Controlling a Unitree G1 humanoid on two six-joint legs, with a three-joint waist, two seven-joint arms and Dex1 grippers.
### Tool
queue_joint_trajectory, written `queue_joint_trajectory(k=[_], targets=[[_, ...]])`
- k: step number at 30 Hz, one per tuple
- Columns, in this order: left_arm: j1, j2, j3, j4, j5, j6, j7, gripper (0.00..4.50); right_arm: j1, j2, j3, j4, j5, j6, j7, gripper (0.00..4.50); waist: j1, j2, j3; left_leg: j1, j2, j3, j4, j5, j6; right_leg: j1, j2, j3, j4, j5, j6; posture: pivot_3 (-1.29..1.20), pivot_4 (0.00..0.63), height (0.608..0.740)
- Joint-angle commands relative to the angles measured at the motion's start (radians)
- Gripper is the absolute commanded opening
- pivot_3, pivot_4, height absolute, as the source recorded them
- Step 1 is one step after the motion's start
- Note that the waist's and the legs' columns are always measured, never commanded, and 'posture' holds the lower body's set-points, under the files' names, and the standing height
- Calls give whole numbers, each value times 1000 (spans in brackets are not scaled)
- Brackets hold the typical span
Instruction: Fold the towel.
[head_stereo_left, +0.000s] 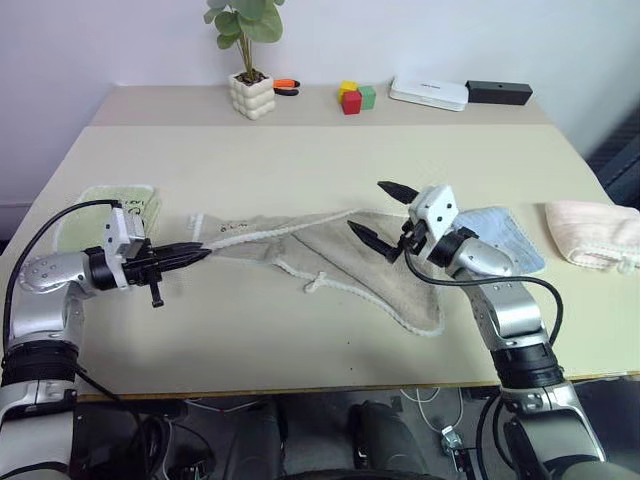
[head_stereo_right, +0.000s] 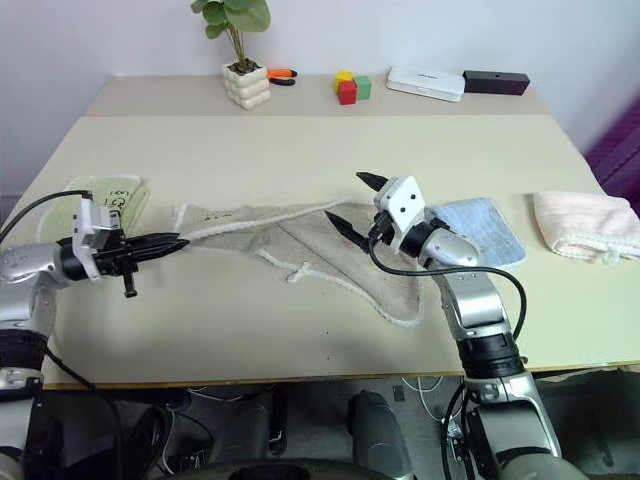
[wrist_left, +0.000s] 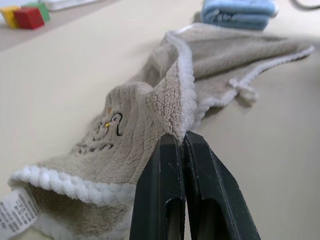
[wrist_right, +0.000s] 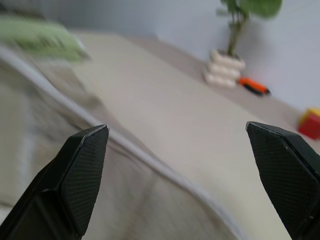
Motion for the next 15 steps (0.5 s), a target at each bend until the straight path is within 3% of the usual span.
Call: queue_joint_trajectory(k=[1, 7, 15], targets=[[38, 22, 52, -63, -47, 12, -17, 44, -56, -52, -36, 97, -69, -17, -54, 4500, -2, 0, 0, 0, 0, 0, 0, 0, 0, 0, 0, 0, 0, 0, 0, 0, 150, 735], [144, 11, 84, -120, -57, -14, -12, 44, -133, -158, -41, 278, -111, 13, -32, 4500, -5, 1, 1, 0, 0, 1, -1, 0, 0, -1, 0, 0, 0, 0, 0, 0, 150, 735], [211, -20, 100, -193, -67, -18, 31, 44, -294, -110, -57, 510, -58, 162, 24, 4500, -9, 2, 1, 0, 1, 1, -1, 0, 0, -2, 0, 1, 0, 0, 0, 0, 150, 735]])
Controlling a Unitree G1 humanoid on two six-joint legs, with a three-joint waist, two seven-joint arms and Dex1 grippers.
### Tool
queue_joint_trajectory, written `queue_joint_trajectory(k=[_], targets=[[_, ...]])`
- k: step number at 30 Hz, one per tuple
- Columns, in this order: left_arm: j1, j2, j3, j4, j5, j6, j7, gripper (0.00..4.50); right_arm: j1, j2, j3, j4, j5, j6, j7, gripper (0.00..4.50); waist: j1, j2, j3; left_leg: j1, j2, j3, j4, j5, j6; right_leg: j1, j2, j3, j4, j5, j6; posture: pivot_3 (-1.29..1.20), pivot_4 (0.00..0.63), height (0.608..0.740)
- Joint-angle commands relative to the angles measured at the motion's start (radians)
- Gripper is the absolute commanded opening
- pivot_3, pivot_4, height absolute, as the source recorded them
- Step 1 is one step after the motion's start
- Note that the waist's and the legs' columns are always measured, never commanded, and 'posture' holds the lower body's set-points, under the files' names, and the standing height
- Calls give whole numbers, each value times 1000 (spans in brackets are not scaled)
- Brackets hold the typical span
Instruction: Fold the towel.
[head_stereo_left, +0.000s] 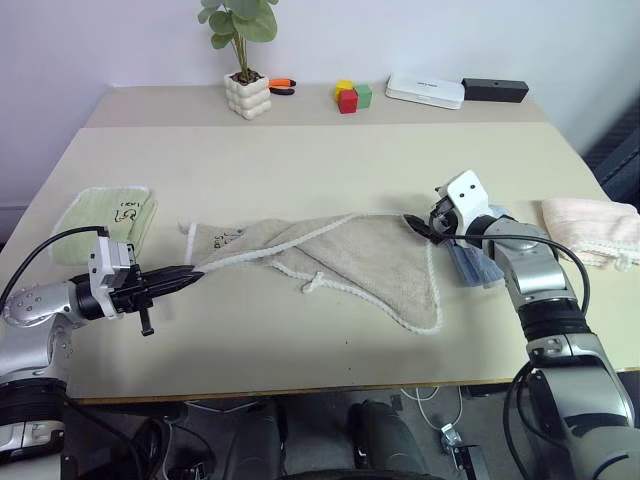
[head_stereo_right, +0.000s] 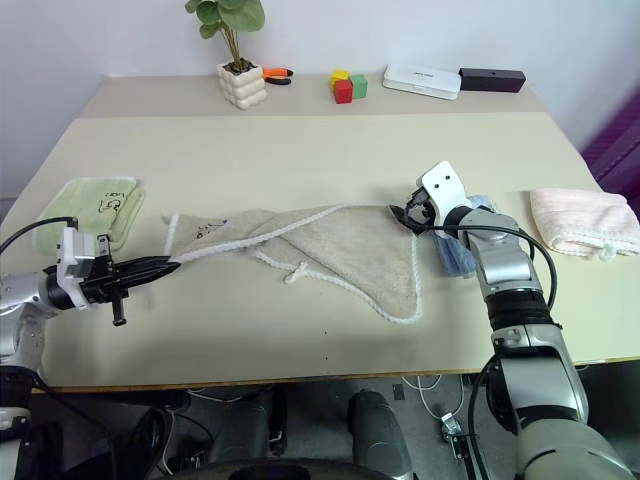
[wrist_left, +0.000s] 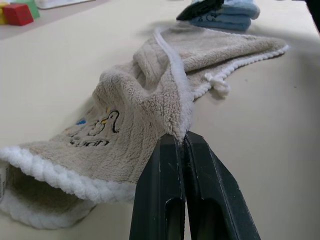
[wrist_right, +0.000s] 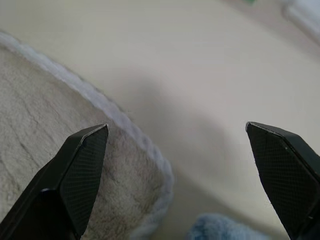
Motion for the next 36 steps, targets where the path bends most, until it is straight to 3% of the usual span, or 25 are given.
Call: queue_joint_trajectory(k=[1, 10, 13, 20, 28, 36], targets=[[23, -5, 36, -50, -30, -12, 15, 44, -68, 7, -10, 42, 9, 30, 25, 4500, 0, 0, 0, 0, 0, 0, 0, 0, 0, 0, 0, 0, 0, 0, 0, 0, 150, 735], [71, -33, 38, -103, -28, -25, 60, 44, -195, -5, 64, 237, -75, 119, 91, 4500, 2, 1, 0, 0, 0, 1, 0, 0, 0, 0, -1, 0, 0, 0, 0, 0, 150, 735], [72, -39, 36, -111, -25, -28, 72, 0, -220, -6, 65, 276, -84, 148, 107, 3634, 1, 1, 0, 0, 0, 1, 0, 0, 0, 0, 0, 0, 0, 0, 0, 0, 150, 735], [73, -41, 38, -120, -24, -28, 93, 0, -247, -8, 72, 307, -95, 195, 143, 130, 3, 1, 0, 0, 0, 1, 0, 0, 0, 0, -1, 0, 0, 0, 0, 0, 150, 735], [57, -40, 26, -116, -22, -28, 101, 0, -245, -5, 64, 252, -85, 217, 171, 58, 2, 1, 0, 0, 0, 1, 0, 0, 0, 0, -1, 0, 0, 0, 0, 0, 150, 735], [-11, -42, 30, -75, -23, -16, 124, 0, -186, -2, -82, -1, 106, 261, 250, 58, 2, 1, 1, -1, 0, 1, 0, 0, 0, -1, 0, 0, 0, 0, 0, 0, 150, 735]])
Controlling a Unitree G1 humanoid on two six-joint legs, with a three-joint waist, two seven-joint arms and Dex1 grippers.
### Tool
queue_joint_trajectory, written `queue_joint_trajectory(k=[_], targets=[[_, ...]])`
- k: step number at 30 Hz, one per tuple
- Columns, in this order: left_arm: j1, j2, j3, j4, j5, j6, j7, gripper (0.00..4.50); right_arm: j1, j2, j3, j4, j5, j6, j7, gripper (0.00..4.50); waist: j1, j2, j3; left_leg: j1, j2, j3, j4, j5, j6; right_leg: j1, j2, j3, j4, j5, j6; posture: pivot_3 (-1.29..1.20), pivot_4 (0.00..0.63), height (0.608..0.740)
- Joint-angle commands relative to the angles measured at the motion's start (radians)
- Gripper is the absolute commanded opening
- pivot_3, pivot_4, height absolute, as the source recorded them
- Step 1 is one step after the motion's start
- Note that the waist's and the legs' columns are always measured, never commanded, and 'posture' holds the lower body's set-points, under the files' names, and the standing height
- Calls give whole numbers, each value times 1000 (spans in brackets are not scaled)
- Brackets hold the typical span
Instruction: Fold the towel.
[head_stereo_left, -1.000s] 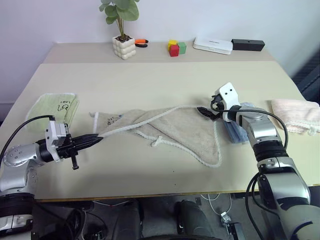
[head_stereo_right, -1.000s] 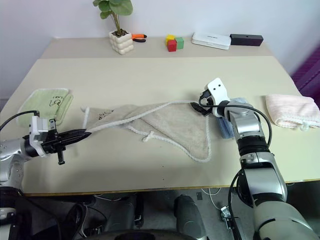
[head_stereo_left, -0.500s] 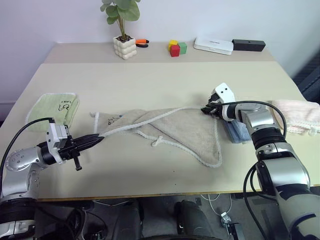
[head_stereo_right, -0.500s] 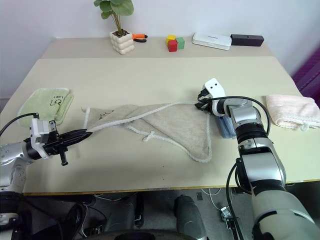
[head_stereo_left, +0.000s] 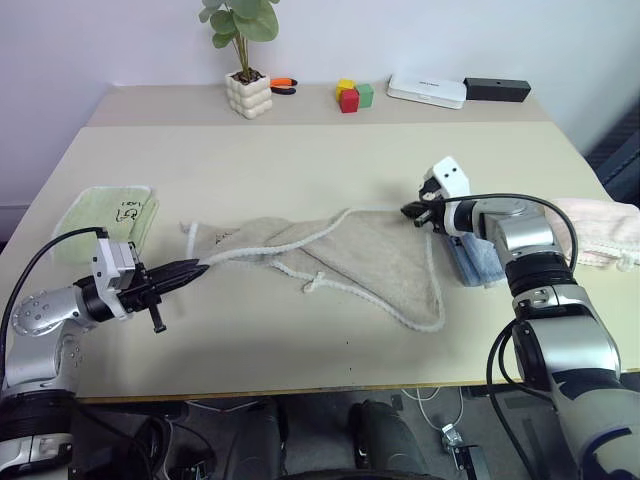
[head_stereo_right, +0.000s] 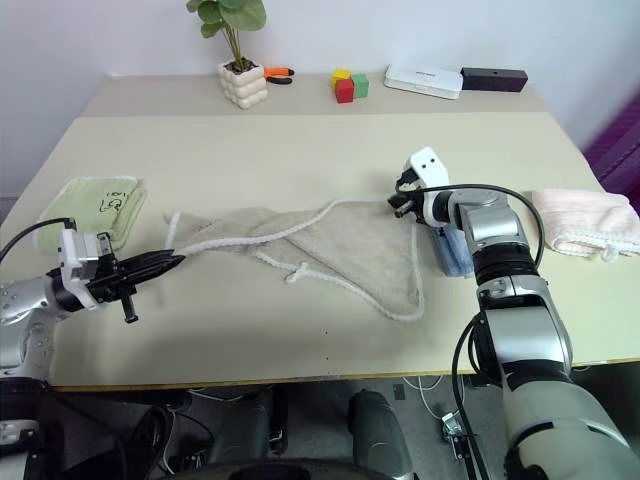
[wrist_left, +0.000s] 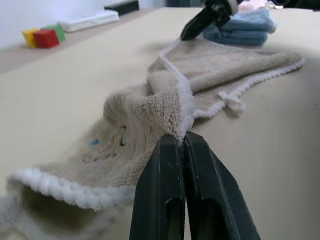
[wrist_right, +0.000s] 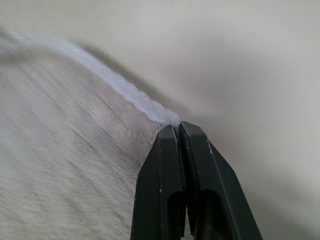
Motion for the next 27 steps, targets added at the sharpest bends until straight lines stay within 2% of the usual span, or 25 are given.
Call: queue_joint_trajectory(k=[1, 6, 8, 10, 15, 18, 20, 22, 27], targets=[[-30, 2, 18, 19, -15, 6, 17, 0, 21, -15, -71, -124, 81, 34, 17, 58, 1, 0, 0, 0, 0, 0, 0, 0, 0, 0, 0, 0, 0, 0, 0, 0, 150, 735], [-143, -19, 58, 100, -15, -8, 123, 0, 71, -30, -140, -224, 145, 96, -20, 58, 8, 0, 0, 0, 0, 0, 1, 0, 0, 0, 0, 0, 0, 0, 0, 0, 150, 735], [-192, -21, 57, 134, -17, 29, 159, 0, 73, -37, -131, -209, 118, 61, -46, 58, 6, 0, 0, 0, 0, 0, 1, 0, 0, 0, 0, 0, 0, 0, 0, 0, 150, 735], [-300, -26, 26, 249, 36, 2, 190, 0, 14, -14, -126, -128, 96, 3, -97, 58, 5, 0, 0, 0, 0, 0, 1, 0, 0, 0, 0, 0, 0, 0, 0, 0, 150, 735], [-669, -34, -39, 692, 210, -155, 335, 0, -190, 68, -65, 129, -1, -237, -185, 58, -4, 0, 1, 0, 0, -1, 1, 1, -1, -1, 2, 0, 1, 0, 1, 0, 150, 735], [-897, -15, -79, 915, 325, -240, 529, 0, -336, 92, -47, 331, -77, -412, -331, 58, -3, 0, 1, -3, 0, 0, 0, 1, -1, -4, 2, 0, 0, 0, 1, 0, 150, 735], [-1010, 15, -100, 990, 381, -292, 598, 0, -410, 82, -41, 414, -118, -505, -430, 58, -3, -1, 1, -10, 0, 0, 0, 1, -1, -10, 1, 0, 0, 0, 2, 0, 150, 735], [-1095, 46, -112, 1029, 415, -331, 616, 0, -462, 66, -62, 451, -117, -572, -474, 58, -3, -1, 1, -21, -1, 0, 1, 5, -8, -20, 1, 0, 1, 0, 2, 0, 150, 735], [-1150, 107, -92, 1049, 413, -413, 496, 0, -449, 18, -123, 413, -58, -666, -408, 58, -3, 0, 1, -23, -1, 3, -2, 5, -9, -22, 0, -1, -1, 0, 3, 0, 150, 735]])
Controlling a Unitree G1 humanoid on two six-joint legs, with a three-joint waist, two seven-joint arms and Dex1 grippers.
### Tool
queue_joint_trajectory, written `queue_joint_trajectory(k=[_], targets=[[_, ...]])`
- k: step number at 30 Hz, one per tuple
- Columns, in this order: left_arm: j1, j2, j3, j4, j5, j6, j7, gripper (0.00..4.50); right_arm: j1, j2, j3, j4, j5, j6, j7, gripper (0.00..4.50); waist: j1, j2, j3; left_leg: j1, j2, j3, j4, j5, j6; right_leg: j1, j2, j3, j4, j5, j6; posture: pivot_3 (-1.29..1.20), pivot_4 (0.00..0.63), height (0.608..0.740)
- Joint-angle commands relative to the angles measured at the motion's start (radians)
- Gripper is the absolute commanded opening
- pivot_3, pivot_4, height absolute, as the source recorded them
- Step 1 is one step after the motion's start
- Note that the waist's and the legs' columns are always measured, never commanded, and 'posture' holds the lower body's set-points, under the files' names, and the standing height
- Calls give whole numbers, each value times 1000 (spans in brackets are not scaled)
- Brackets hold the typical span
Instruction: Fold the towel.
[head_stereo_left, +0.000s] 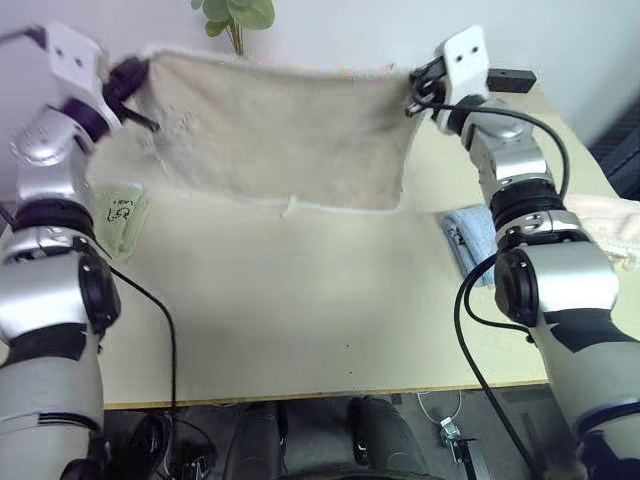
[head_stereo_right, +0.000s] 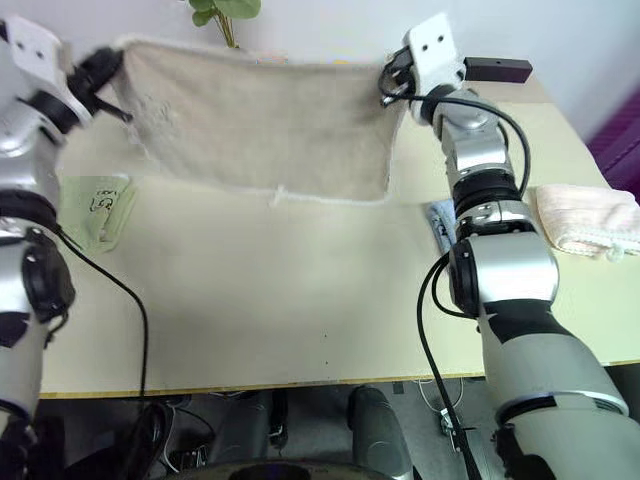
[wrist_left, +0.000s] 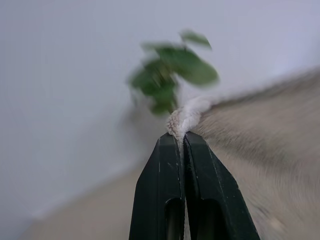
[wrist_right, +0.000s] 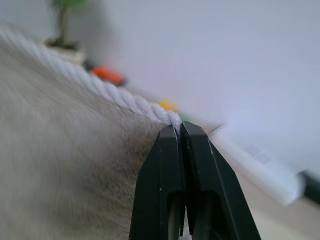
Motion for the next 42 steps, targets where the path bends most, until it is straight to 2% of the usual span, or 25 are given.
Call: queue_joint_trajectory(k=[1, 4, 9, 14, 19, 25, 29, 32, 35, 37, 42], targets=[[12, 39, 42, -8, -37, -62, -154, 0, 35, -38, -63, -114, 84, -51, 112, 58, 1, 1, 0, 0, 0, 0, 0, 0, 0, 0, 0, 0, 0, 0, 0, 0, 150, 735], [125, 57, 78, -41, -103, -94, -397, 0, 249, -28, -73, -444, 240, 132, 331, 58, 0, 1, 0, 5, 1, 1, 1, 0, 0, 3, 0, -1, 0, 0, 0, 0, 150, 735], [318, 68, 113, -109, -192, -39, -690, 0, 581, -66, 10, -900, 318, 417, 431, 58, 0, 1, 0, 8, 2, 0, 5, 1, -1, 5, 1, -1, 5, 0, 0, 0, 150, 735], [536, 95, 100, -204, -223, -34, -852, 0, 801, -192, 68, -1101, 315, 578, 529, 58, 4, 1, 0, 7, 3, 0, 6, -2, 4, 4, 1, 0, 8, 0, -1, 0, 150, 735], [657, 146, 47, -310, -276, 7, -873, 0, 861, -302, 57, -1191, 358, 683, 598, 58, 10, 0, 0, 7, 3, 0, 8, -2, 4, 4, 1, -1, 9, 0, -1, 0, 150, 735], [820, 266, -46, -396, -366, 39, -873, 0, 961, -465, 43, -1328, 434, 814, 722, 58, 9, 0, 0, 8, 3, -1, 7, -3, 5, 4, 1, 0, 9, 0, -2, 0, 150, 735], [909, 312, -73, -422, -409, 18, -873, 0, 1031, -551, 2, -1460, 554, 969, 772, 58, 9, 0, 0, 8, 4, -1, 8, -3, 5, 4, 1, 0, 11, -1, -2, 0, 150, 735], [969, 338, -88, -453, -457, 45, -873, 0, 1095, -612, -1, -1495, 548, 961, 796, 58, 11, 0, -1, 8, 5, -1, 8, -3, 5, 4, 1, -1, 10, -1, -3, 0, 150, 735], [951, 328, -77, -434, -463, 37, -873, 0, 1095, -608, 6, -1481, 528, 926, 773, 58, 12, -1, -1, 8, 5, -1, 9, -3, 5, 4, 1, -1, 10, -2, -6, 0, 150, 735], [903, 301, -59, -412, -466, 50, -873, 0, 1022, -556, 23, -1413, 484, 883, 706, 58, 10, -1, -1, 8, 5, -1, 9, -3, 5, 4, 1, -1, 11, -2, -6, 0, 150, 735], [757, 232, -42, -319, -406, 45, -872, 0, 879, -475, 99, -1222, 353, 735, 648, 58, 12, -1, -1, 8, 5, -1, 15, -3, 6, 4, 2, -1, 14, 0, -3, 0, 150, 735]])
